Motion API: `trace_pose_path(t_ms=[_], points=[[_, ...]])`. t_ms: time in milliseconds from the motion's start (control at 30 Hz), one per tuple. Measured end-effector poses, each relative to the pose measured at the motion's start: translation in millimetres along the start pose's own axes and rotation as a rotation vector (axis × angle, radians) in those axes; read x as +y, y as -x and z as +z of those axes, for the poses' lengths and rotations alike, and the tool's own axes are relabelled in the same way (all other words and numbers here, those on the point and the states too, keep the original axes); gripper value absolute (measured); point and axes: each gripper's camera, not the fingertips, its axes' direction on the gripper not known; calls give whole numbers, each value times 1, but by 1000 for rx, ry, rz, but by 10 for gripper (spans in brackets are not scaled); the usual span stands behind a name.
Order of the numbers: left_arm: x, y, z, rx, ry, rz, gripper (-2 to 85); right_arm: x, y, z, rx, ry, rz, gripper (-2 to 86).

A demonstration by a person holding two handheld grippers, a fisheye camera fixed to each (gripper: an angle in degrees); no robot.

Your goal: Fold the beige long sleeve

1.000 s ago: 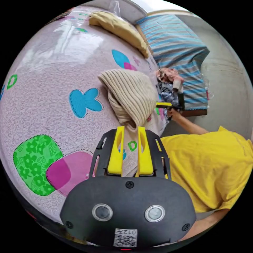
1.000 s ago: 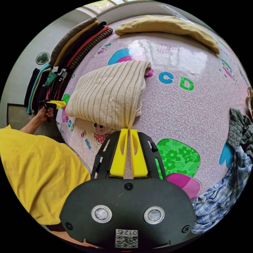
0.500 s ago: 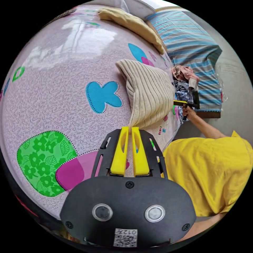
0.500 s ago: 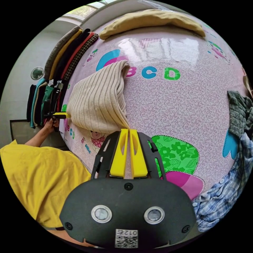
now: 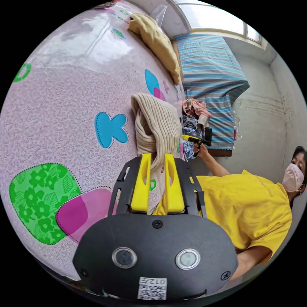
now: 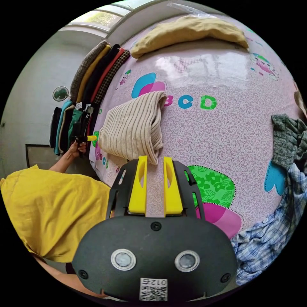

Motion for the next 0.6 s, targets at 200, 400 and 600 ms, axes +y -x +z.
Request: trace_pose_path(t_ms=[200,400,600], points=[[-43,-13,11,-52,80,33,40,-26,-3,-17,-127,-79,10,77],[-65,-7,20,-52,95,28,16,-40,-3,-15,-159,-61,25,77],[-70,-3,6,-36,77,33,5,-44,-13,-27,-140,-122,91,64]])
